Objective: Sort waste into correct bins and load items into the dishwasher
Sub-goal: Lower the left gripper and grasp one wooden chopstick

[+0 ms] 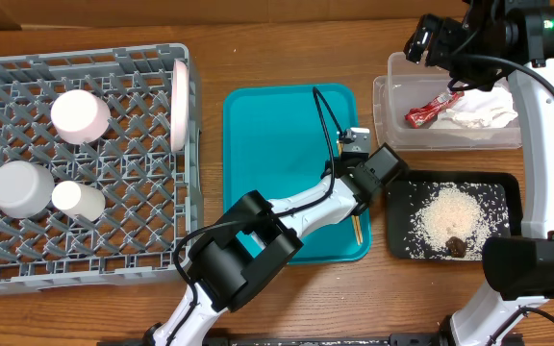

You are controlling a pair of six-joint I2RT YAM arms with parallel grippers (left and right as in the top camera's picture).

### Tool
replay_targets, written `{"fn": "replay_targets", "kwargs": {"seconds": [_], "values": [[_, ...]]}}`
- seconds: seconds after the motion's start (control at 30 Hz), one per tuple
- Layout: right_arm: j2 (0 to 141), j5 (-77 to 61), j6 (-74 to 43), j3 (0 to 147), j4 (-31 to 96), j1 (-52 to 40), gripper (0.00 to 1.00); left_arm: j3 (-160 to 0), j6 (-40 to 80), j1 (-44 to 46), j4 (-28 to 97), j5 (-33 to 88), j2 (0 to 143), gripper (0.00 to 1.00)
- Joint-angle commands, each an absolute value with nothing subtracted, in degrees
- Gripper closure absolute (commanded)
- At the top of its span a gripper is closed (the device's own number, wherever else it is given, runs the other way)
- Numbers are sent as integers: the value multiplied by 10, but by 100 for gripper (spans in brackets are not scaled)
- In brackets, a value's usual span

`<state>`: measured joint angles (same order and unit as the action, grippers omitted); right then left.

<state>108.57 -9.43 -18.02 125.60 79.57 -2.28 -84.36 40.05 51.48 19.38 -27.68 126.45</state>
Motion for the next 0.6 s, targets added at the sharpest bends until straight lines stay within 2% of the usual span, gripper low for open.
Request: {"fn": "replay_targets", "kwargs": {"seconds": [0.0,0.23,0.37,0.57], "values": [[1075,-90,-184,1260,794,-21,0,-835,394,510,202,-239,1288,66],[1075,-90,-184,1260,794,-21,0,-835,375,510,204,-246,1242,61],[1075,-90,-184,1260,794,-21,0,-835,375,510,221,-249,1196,62],[1075,-90,-184,1260,794,-21,0,-835,383,507,234,-249,1172,60]]}}
